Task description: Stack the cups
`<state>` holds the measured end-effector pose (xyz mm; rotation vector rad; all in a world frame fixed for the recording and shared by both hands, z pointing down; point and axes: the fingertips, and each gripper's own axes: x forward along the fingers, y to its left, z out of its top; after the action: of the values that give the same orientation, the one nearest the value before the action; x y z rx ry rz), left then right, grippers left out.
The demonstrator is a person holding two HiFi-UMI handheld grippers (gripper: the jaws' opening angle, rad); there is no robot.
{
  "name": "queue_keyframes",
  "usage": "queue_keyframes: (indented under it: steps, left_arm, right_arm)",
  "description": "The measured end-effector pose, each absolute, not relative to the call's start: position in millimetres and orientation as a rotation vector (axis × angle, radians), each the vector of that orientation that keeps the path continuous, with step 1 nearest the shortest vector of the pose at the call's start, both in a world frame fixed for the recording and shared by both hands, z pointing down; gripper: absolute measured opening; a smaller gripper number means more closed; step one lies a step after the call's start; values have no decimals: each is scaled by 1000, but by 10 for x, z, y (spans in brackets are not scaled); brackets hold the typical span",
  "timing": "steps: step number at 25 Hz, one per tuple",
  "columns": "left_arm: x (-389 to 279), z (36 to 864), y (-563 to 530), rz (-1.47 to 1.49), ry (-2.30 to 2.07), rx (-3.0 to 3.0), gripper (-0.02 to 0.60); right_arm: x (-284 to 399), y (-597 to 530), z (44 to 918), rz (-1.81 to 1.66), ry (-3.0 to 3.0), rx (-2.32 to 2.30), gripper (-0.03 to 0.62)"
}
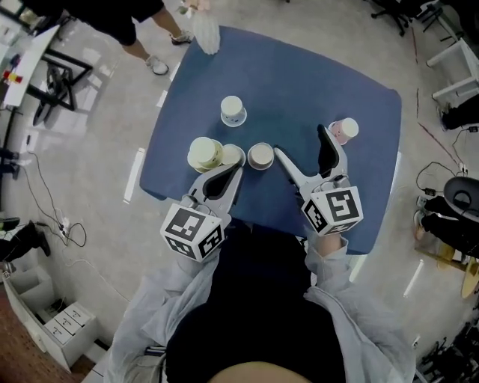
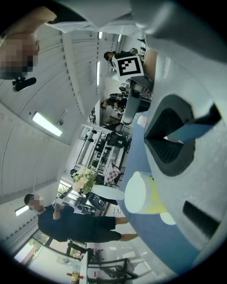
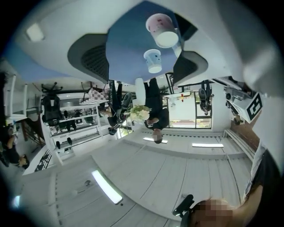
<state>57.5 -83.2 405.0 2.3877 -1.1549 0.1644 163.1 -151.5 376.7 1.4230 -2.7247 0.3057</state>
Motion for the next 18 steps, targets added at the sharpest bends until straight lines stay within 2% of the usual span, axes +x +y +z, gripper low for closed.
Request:
queue_keyframes:
  steps: [12,18]
  left_arm:
    - [1411,4148,-1055,228,-1018,2445,-2]
    - [1541,4235,-1205,265,-1040,2414,-2]
  right_arm:
    - [3197,-1805,4183,376,-2417,1773,454]
    - [3584,-2022,4606,499,-2297,1821,453]
